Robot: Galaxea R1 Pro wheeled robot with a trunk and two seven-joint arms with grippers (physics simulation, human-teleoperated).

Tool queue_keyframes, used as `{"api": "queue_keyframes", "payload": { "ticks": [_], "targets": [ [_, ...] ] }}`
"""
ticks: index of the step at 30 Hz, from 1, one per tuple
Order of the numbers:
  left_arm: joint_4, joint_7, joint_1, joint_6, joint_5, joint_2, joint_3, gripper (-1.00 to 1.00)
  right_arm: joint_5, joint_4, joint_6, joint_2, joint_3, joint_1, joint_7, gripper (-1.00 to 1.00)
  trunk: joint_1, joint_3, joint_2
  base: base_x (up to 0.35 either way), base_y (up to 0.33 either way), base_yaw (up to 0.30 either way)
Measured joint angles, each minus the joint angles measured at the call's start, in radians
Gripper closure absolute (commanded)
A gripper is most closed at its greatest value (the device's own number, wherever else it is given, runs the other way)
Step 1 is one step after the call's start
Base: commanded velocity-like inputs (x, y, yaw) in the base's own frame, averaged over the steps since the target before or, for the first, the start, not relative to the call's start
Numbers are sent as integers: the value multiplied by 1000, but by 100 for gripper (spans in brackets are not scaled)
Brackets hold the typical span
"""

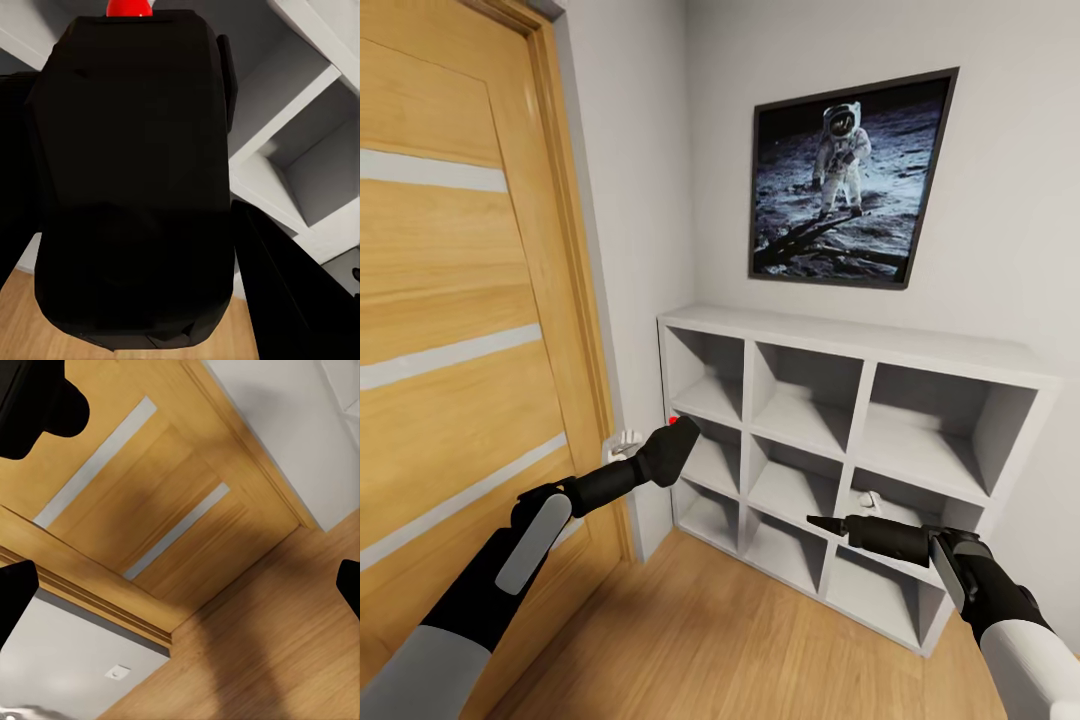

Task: Attach the digital camera to the camera tripod in the bedroom.

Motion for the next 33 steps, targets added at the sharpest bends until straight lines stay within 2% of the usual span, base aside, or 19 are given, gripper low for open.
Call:
{"api": "queue_keyframes", "payload": {
  "ticks": [14, 21, 25, 32, 33],
  "targets": [
    [0, 0, 0, 0, 0, 0, 1, 100, 1, 2, 0, -1, 0, 0, -2, -100, -54, 44, 98, 0, 0, 0],
    [-6, -2, 0, -3, 1, 5, 6, 100, -1, 6, 0, 2, 0, 0, -38, -100, -81, 66, 147, 0, 0, 0],
    [13, 13, 0, 1, 1, 23, 8, 100, -2, 44, 1, 2, -1, 0, -50, -100, -96, 79, 176, 0, 0, 0],
    [39, 35, 0, 11, 13, 82, 7, 100, 1, 140, 0, -3, -1, 0, -51, -100, -123, 101, 225, 0, 0, 0],
    [103, 38, 0, 12, 18, 92, 6, 100, 27, 222, -2, -14, 2, 1, -65, -100, -127, 104, 231, 0, 0, 0]
  ]
}}
